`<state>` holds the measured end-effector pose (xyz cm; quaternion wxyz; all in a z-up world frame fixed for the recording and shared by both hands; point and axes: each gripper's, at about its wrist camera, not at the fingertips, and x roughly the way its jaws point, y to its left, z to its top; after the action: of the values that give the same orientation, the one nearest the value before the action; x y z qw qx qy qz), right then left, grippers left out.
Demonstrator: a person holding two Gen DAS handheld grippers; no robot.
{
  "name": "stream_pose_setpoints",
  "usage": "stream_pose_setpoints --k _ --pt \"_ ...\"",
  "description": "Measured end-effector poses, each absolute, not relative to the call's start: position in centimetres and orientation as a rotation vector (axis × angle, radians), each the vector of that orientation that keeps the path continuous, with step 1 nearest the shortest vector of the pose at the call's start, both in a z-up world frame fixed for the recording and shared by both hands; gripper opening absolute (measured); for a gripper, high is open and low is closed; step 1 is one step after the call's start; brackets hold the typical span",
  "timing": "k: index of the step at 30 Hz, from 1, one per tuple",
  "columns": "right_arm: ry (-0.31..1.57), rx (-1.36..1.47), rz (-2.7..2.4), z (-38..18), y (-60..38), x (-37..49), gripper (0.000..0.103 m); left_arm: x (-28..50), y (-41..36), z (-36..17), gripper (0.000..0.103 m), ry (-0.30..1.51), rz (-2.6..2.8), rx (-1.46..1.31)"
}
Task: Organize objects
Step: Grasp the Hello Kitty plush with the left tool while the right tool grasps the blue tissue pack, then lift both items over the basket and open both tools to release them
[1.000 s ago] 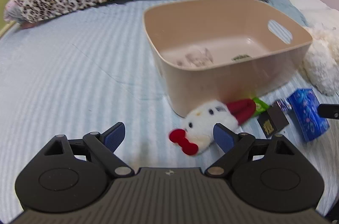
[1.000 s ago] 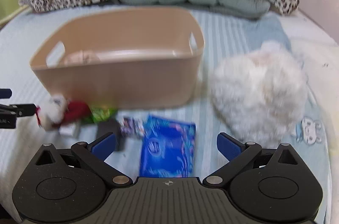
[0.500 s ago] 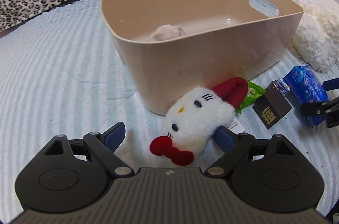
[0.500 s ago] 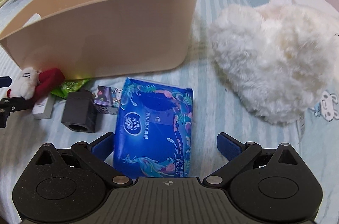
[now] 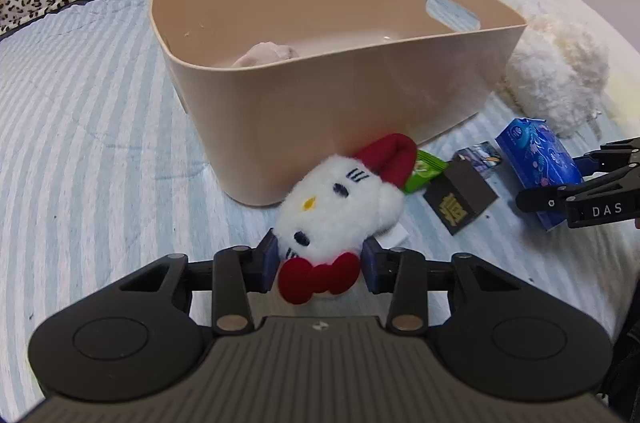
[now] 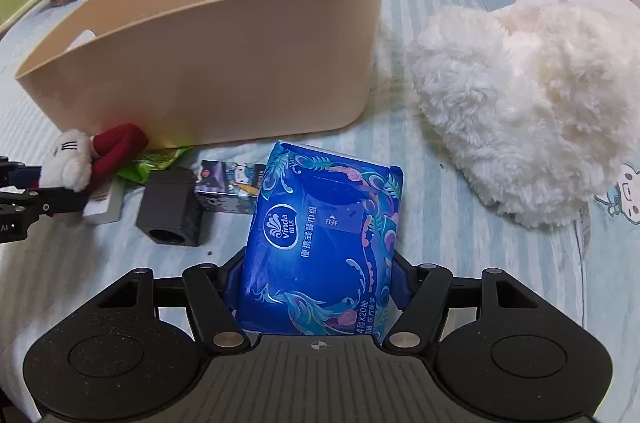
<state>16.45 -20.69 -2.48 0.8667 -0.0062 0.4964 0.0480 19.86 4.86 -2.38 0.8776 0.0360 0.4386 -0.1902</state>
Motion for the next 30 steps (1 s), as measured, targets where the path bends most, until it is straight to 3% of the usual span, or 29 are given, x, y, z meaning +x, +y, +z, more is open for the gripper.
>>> stream_pose_setpoints --k 30 --pt "0.673 0.036 0.158 10.0 -21.0 14.3 0.064 16.1 7.8 8.3 0.039 0.647 -0.322 0.065"
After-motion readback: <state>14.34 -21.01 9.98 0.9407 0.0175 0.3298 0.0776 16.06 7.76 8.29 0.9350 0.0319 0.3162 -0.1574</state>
